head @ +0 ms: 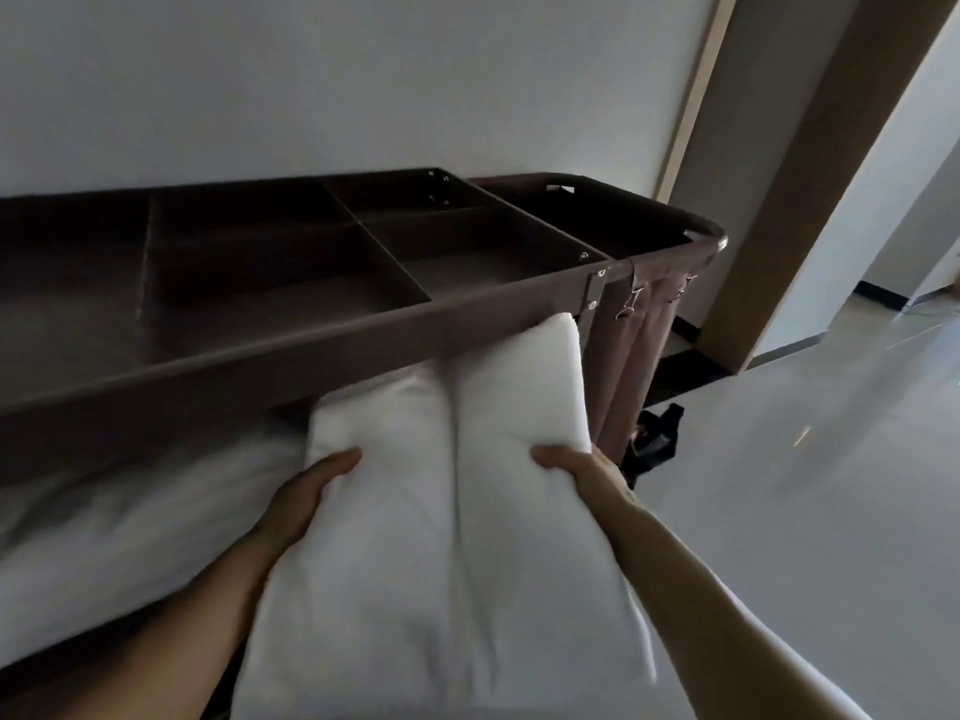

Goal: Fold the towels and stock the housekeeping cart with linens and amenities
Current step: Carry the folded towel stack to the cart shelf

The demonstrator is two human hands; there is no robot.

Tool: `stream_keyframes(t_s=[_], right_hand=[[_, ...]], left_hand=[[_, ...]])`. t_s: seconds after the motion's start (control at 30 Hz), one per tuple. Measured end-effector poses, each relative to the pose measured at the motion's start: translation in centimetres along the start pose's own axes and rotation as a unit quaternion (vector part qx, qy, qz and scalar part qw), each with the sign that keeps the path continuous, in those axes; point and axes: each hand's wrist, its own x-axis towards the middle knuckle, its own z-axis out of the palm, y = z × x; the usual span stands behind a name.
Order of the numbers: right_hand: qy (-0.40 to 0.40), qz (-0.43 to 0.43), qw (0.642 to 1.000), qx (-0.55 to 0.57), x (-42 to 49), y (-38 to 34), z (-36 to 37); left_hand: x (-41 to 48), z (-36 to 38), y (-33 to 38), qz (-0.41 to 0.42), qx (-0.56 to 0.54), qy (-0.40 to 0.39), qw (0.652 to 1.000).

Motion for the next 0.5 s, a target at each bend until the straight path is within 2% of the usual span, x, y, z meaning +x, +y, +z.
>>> stream_keyframes(t_s=[0.23,0.43,0.5], right_hand=[[-0.096,-0.027,0.994,-0.037,6.5,-2.6,2.7],[-0.044,-0.058,0.996,-0.046,13.2,-3.7,3.9],[-0.029,-0.067,0.993,-0.098,14.6,-3.3,4.0]], left_hand=[[-0.1,0.3,-0.7,0.032,-0.061,0.095,0.993],[3.5,1.2,0.6,0.073,-0.027,0.128,0.989],[4.4,0.7,0.4,0.078,0.021,0.134,0.988]])
